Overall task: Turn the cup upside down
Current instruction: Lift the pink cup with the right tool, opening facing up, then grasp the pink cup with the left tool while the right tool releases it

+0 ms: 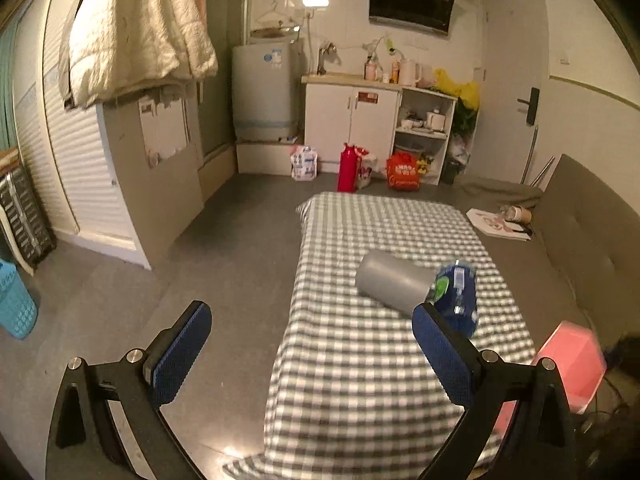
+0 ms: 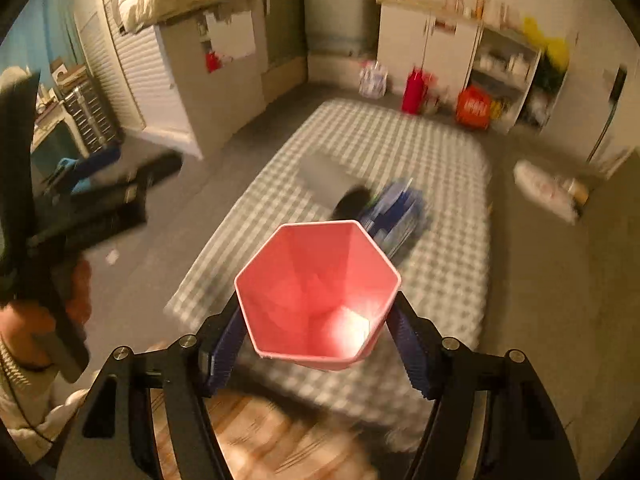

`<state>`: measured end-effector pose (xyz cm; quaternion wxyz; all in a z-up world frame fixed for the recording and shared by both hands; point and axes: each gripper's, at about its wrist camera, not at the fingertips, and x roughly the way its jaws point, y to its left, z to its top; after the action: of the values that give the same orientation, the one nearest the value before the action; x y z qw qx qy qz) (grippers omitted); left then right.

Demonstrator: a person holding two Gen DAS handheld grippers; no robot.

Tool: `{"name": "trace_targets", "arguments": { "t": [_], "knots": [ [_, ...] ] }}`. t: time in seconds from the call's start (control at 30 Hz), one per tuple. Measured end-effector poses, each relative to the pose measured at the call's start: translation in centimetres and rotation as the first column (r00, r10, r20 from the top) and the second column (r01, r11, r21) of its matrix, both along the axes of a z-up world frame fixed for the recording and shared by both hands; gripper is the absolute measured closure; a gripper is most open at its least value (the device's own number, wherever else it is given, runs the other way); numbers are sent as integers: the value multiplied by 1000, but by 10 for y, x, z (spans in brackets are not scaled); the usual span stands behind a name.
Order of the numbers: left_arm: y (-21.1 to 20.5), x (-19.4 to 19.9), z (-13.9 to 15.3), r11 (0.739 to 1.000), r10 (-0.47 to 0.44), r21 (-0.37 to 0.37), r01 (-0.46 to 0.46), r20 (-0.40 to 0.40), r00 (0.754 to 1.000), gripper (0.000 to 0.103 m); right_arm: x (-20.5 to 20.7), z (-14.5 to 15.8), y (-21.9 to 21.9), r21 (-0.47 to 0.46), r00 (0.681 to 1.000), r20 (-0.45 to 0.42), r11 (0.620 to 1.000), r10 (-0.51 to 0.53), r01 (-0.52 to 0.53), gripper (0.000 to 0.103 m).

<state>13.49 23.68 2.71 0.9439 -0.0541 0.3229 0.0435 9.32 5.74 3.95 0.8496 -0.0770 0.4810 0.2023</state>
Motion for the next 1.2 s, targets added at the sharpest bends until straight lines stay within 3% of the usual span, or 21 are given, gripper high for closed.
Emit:
{"name": "trace_targets", "arguments": {
  "t": [0.1,0.37,0.7,1.03,1.2],
  "knots": [
    [5,-6,-16,1000,14,-6,-15,-38,999,0,-1,-33,7,56,995,-90,998,-32,37,35],
    [6,-8,-54,1000,24,5,-23,-101,995,0,34,-90,-3,99,963,-194,973,-188,210,35],
    [1,11,-90,999,31,21,-27,-171,985,0,71,-108,-7,113,962,-142,961,-234,250,38],
    [-22,18,-105,998,35,54,-25,-189,981,0,67,-122,-12,112,969,-8,963,-246,245,39],
    [-31,14,-96,998,42,47,-34,-169,985,0,53,-107,-25,160,963,66,956,-261,248,29]
  ]
}}
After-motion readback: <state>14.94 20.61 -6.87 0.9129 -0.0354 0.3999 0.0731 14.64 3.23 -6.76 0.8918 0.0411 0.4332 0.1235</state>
